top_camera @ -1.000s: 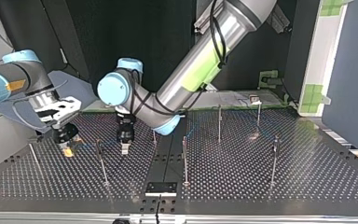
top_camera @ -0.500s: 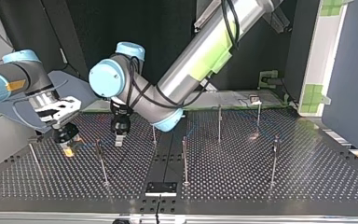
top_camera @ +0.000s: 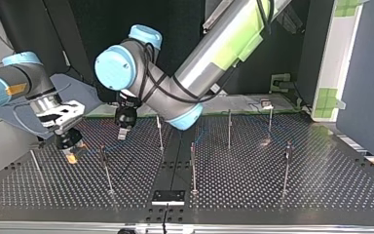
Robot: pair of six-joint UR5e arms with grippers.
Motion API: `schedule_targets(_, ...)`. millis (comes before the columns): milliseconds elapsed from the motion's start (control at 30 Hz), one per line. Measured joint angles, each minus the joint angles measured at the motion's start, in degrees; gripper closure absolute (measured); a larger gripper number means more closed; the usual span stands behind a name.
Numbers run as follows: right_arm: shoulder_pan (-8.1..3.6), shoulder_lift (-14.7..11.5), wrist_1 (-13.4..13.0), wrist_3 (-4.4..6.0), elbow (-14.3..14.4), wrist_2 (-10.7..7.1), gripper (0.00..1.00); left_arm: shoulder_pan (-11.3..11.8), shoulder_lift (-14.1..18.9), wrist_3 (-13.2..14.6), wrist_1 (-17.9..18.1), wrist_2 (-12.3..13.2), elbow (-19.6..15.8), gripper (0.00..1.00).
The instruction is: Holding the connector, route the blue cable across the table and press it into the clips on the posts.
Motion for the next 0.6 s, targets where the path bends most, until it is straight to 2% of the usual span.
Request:
schedule_targets(100, 0.0, 0.0, 0.0, 0.04, 0.01, 0.0, 1.0, 0.11, 1.41, 0.43, 1.28, -0.11, -1.42, 0.0)
schedule_targets(233, -0.01, 0.0, 0.01, 0.07, 0.01, 0.01, 1.0, 0.3, 3.4, 1.41, 3.21, -1.48, -3.4, 0.0)
schedule_targets(600, 0.2, 0.06, -0.05, 0.0, 0.03, 0.0, 1.0, 0.97, 9.4, 3.91, 9.18, -7.33, -9.41, 0.0)
